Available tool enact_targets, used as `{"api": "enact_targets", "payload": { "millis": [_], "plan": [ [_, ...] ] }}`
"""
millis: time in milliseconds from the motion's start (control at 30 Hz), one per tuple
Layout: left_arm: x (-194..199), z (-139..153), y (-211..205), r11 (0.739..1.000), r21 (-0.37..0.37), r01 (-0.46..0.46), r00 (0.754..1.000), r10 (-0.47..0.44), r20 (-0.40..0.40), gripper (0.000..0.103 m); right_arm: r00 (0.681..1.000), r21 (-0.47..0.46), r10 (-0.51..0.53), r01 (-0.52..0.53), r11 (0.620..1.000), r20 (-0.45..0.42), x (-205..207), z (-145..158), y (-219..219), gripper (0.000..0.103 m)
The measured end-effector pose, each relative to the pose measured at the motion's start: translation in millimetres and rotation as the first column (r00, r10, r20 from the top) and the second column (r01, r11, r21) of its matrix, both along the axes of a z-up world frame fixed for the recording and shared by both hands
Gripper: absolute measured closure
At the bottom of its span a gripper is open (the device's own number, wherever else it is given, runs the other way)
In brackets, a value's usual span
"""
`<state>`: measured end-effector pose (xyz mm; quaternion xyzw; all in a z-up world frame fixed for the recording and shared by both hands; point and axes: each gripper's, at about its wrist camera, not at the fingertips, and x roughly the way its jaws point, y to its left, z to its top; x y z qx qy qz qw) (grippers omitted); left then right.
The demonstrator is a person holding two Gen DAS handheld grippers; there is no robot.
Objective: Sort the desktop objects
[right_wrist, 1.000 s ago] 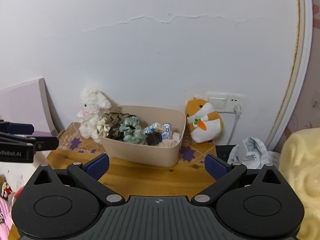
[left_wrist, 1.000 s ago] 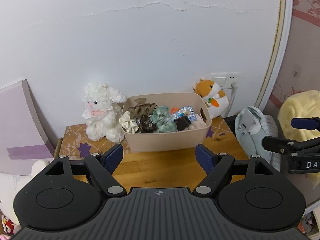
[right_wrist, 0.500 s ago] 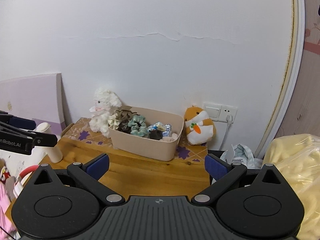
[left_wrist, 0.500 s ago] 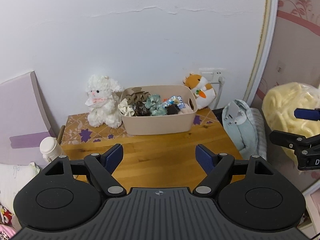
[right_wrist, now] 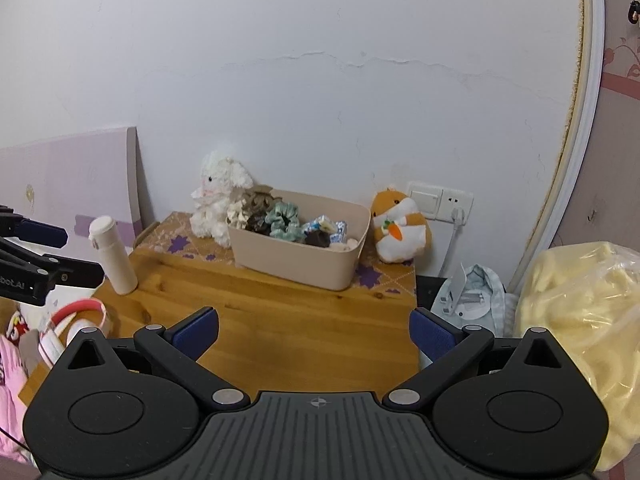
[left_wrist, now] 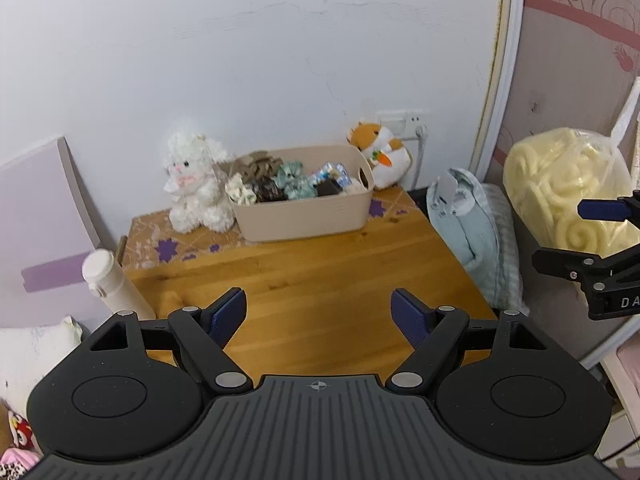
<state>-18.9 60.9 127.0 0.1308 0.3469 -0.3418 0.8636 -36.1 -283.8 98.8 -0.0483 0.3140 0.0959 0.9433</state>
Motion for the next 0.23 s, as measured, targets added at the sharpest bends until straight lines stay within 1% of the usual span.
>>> {"api": "enact_targets", "payload": {
  "millis": [233],
  "plan": [
    [1.6,-9.4,-1.0,1.0,0.006,-0.002,0.999,0.002,-0.042,0.022,0.999,0.008,-0.012,0.012,1.0,-0.038,10.8,-10.2,-10.4,0.0]
  ]
}}
